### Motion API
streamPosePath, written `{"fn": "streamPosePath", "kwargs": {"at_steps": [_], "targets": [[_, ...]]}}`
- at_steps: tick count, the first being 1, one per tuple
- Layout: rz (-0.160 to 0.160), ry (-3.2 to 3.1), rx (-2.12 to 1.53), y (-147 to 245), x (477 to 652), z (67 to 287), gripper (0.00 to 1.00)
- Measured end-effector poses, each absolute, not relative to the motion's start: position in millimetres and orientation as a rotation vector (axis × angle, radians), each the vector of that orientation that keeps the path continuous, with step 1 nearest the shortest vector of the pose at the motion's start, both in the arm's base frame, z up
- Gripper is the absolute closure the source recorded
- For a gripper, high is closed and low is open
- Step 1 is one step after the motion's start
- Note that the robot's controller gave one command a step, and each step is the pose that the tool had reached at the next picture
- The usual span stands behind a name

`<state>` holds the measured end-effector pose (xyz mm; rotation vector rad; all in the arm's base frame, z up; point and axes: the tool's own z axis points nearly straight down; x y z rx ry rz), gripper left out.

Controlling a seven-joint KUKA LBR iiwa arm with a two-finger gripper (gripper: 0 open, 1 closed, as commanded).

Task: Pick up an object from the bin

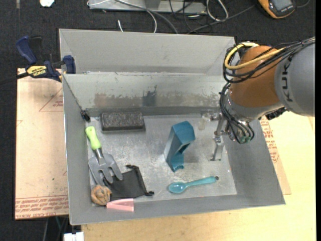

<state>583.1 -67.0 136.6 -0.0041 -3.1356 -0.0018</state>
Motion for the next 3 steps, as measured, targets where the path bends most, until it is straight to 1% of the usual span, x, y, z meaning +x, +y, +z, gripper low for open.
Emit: {"fn": "streamPosePath", "kwargs": {"at_steps": [1, 2, 3], "targets": [[-0.001, -3.143, -0.001, -67, 584.9, 141, 0.00], [0.001, -3.104, 0.532, -30, 609.9, 93, 0.00], [-0.003, -3.077, 0.641, -12, 610.8, 97, 0.00]]}}
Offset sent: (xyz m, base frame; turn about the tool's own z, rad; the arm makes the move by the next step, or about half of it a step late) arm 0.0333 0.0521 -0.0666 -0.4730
